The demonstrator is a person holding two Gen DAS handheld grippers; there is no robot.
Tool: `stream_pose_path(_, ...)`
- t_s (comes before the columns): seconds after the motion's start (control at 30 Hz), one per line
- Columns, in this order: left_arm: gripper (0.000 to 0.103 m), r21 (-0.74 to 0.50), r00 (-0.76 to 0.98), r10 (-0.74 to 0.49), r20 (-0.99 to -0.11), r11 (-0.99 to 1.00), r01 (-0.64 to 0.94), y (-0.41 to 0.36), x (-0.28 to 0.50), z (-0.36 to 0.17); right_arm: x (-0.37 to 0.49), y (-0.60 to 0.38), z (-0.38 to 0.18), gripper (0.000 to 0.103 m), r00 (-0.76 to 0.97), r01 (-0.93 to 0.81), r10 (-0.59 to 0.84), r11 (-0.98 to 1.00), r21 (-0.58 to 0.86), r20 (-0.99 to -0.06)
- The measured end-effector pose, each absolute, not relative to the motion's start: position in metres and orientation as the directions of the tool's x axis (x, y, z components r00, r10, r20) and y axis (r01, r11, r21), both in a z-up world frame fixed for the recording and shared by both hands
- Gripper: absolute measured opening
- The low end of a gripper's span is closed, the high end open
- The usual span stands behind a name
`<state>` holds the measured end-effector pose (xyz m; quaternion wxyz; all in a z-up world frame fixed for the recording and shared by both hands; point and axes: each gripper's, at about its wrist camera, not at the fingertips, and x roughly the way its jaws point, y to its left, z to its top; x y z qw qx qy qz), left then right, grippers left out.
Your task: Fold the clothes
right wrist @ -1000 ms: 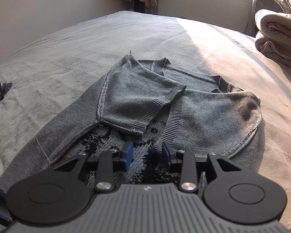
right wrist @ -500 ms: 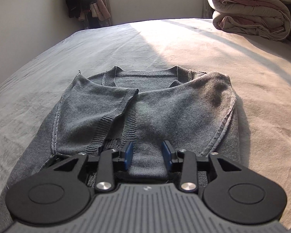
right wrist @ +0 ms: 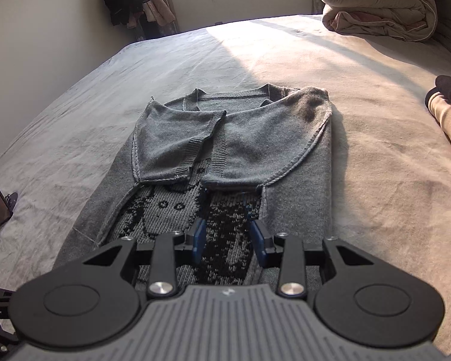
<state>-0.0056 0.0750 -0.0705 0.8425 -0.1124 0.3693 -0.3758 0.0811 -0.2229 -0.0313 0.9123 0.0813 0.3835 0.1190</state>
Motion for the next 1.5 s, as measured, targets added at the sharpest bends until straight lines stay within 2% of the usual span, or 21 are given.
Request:
stream_pose_path(0.37,0.03,-0.421,0.377,-0.728,-0.573,0.656,0.626,0.074,-0.054,-0.07,-0.002,-0.226,-0.038,0.038,0.577,-0.102,0.304,0.948,0.303,-0.758)
stream_pose_path(0.73,0.031,-0.404,0.289,-0.764,-0.578,0.575,0.712,0.088,-0.114,-0.062,-0.075,-0.239,-0.049,0.038,0.579,-0.032,0.363,0.905,0.424,-0.73)
stream_pose_path(0.87,0.031,-0.443,0.254,-0.803,-0.54,0.527,0.725,0.093,-0.121,-0.051,-0.094,-0.246,-0.052,0.038,0.573,-0.017,0.396,0.881,0.473,-0.718)
stream_pose_path(1.07,0.031,-0.474,0.348,-0.8,-0.49,0.579,0.663,0.112,-0.107,-0.031,-0.108,-0.249,-0.049,0.038,0.586,-0.025,0.414,0.869,0.494,-0.697)
stream_pose_path(1.2,0.029,-0.481,0.376,-0.766,-0.521,0.627,0.612,0.115,-0.091,-0.037,-0.11,-0.253,-0.051,0.038,0.594,-0.02,0.418,0.862,0.507,-0.688)
stream_pose_path(1.5,0.027,-0.5,0.285,-0.752,-0.594,0.623,0.602,0.089,-0.08,-0.063,-0.109,-0.262,-0.068,0.039,0.591,-0.038,0.478,0.822,0.569,-0.65)
